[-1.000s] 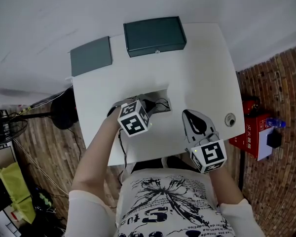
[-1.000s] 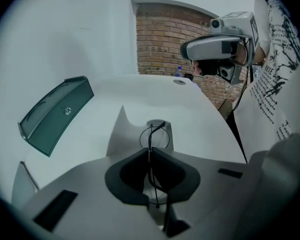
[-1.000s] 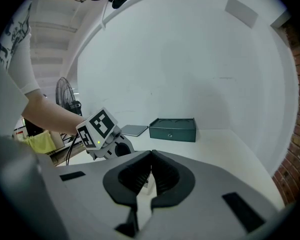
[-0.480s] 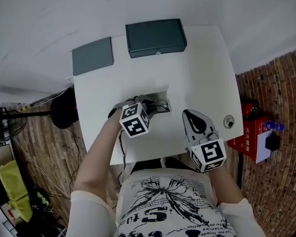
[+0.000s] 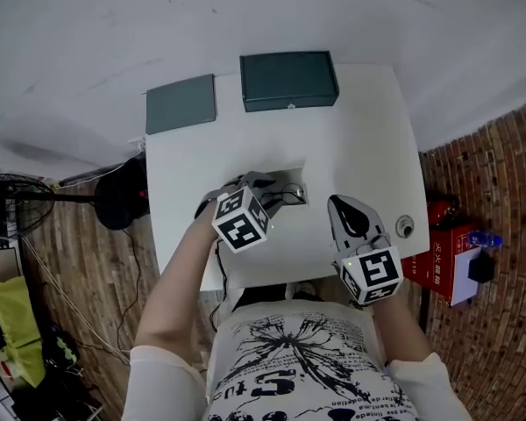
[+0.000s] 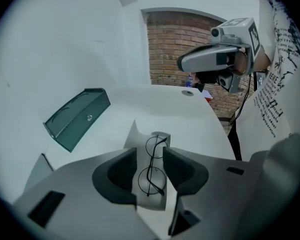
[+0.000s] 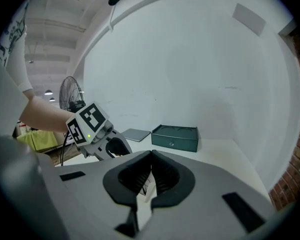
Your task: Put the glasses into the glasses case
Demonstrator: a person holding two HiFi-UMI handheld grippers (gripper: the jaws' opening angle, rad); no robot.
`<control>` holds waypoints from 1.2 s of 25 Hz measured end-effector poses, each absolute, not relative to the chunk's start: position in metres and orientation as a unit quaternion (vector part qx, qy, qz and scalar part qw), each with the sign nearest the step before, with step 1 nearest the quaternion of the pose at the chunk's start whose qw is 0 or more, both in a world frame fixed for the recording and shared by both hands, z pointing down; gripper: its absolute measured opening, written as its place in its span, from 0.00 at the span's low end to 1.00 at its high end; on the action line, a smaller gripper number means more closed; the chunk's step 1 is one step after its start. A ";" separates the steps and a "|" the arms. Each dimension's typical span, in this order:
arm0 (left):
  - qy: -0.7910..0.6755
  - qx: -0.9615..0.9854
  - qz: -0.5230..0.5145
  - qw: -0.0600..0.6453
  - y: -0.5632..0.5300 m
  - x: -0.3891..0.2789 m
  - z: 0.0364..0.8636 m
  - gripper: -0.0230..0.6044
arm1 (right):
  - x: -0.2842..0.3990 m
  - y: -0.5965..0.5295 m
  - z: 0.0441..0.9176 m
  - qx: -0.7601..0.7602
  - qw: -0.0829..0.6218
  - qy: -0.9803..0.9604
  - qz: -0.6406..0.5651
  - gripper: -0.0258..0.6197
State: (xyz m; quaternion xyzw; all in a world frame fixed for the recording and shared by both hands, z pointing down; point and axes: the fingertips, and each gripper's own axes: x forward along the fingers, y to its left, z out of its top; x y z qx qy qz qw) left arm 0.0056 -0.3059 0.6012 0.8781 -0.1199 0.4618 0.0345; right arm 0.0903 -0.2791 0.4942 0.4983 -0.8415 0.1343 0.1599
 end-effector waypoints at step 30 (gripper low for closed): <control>-0.454 0.887 0.082 -0.020 -0.242 -0.074 0.356 0.06 | 0.072 -0.252 0.395 0.454 0.108 -0.884 0.016 0.06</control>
